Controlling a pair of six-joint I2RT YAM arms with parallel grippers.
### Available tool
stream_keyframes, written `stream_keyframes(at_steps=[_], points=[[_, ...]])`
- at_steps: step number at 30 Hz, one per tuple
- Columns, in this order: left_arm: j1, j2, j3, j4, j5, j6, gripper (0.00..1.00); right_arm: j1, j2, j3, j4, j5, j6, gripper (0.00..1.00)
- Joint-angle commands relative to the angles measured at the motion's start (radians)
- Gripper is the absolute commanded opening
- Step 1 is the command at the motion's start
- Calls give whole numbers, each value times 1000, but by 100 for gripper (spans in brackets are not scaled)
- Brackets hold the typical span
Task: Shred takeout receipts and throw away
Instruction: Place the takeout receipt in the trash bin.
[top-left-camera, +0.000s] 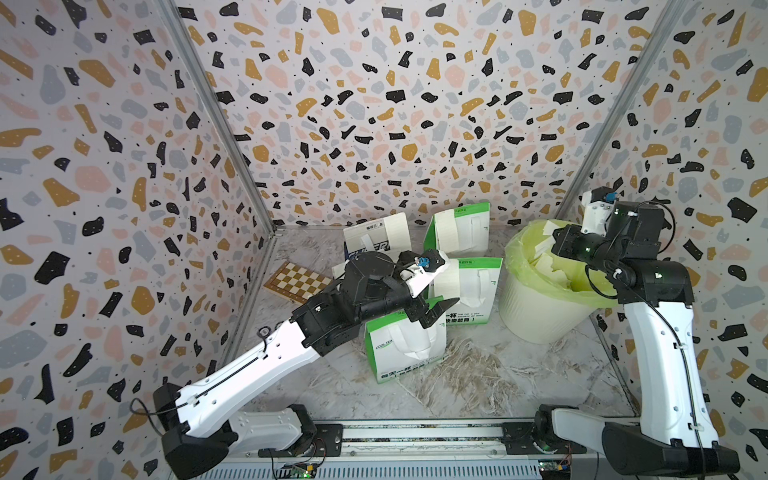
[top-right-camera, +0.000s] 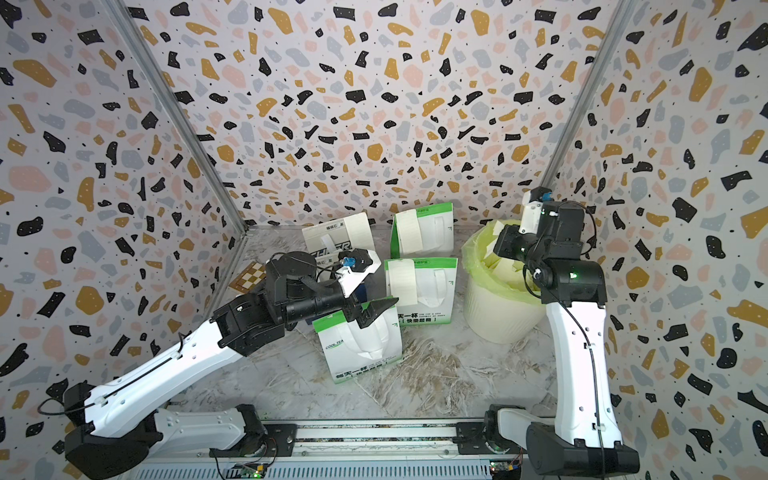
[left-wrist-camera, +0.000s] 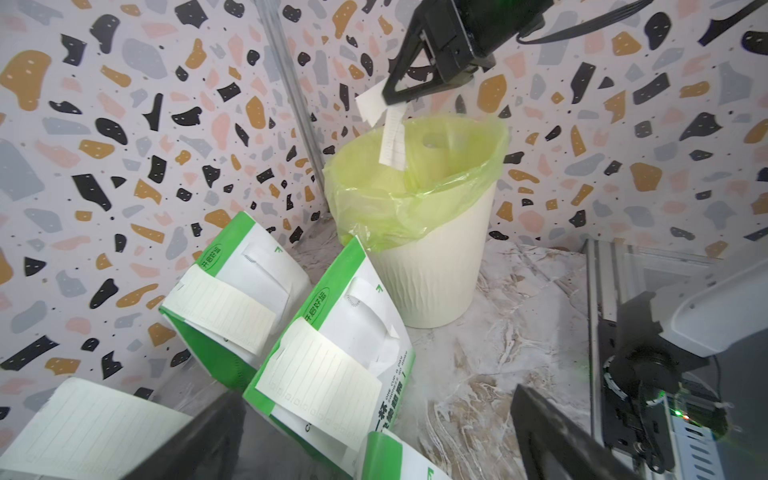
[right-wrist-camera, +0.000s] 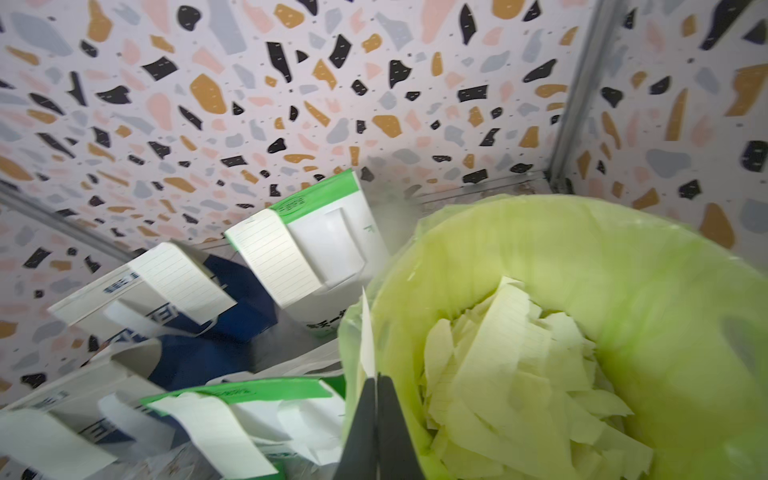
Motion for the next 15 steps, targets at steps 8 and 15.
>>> stream_keyframes(at_steps=[8, 15], points=[[121, 47, 89, -75, 159, 40, 89, -57, -2, -101, -33, 46, -4, 47], [198, 195, 244, -218, 170, 90, 83, -57, 40, -55, -77, -57, -28, 74]])
